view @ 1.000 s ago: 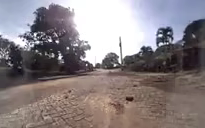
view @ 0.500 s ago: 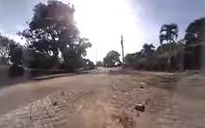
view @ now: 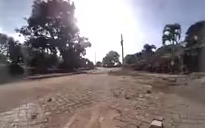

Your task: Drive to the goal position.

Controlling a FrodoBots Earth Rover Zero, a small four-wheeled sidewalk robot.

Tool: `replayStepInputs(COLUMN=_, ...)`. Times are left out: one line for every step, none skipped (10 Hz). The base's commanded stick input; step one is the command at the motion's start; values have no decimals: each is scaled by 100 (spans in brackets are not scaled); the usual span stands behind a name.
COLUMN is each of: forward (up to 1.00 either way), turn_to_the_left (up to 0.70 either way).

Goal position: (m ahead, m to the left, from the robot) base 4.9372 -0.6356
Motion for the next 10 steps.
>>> replayStepInputs(forward=100, turn_to_the_left=0)
replayStepInputs(forward=100, turn_to_the_left=0)
replayStepInputs(forward=100, turn_to_the_left=0)
replayStepInputs(forward=100, turn_to_the_left=0)
replayStepInputs(forward=100, turn_to_the_left=0)
replayStepInputs(forward=100, turn_to_the_left=0)
replayStepInputs(forward=100, turn_to_the_left=0)
replayStepInputs(forward=100, turn_to_the_left=0)
replayStepInputs(forward=100, turn_to_the_left=0)
replayStepInputs(forward=100, turn_to_the_left=0)
